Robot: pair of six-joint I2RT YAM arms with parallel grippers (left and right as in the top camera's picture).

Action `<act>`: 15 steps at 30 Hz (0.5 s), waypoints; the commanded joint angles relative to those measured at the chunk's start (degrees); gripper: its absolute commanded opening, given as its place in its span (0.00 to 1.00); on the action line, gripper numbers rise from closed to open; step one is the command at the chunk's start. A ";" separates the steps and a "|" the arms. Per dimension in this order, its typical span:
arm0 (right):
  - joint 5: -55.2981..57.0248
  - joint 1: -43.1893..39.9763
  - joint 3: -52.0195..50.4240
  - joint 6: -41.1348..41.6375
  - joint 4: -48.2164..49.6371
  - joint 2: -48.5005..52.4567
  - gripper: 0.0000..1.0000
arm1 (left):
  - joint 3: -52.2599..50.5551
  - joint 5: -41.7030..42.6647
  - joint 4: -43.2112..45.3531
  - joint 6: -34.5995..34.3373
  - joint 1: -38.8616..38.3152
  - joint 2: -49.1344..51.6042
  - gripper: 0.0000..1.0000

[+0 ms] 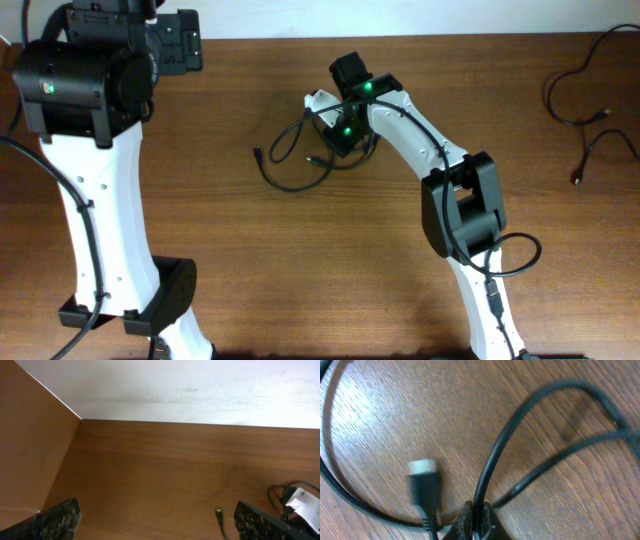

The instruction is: Untangle cables

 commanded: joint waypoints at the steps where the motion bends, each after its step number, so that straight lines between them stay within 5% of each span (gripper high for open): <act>1: 0.48 -1.51 -0.42 0.52 -1.36 0.94 0.04 | 0.63 1.18 0.00 -0.96 -0.04 -0.24 0.99; 9: 0.46 -2.43 1.05 1.79 -4.63 -2.12 0.04 | 0.63 1.29 0.02 -0.96 -0.04 -0.24 0.99; 15: 0.52 -2.32 12.39 6.34 -14.01 -11.72 0.04 | 0.63 6.25 0.44 -0.96 -0.02 -0.04 0.99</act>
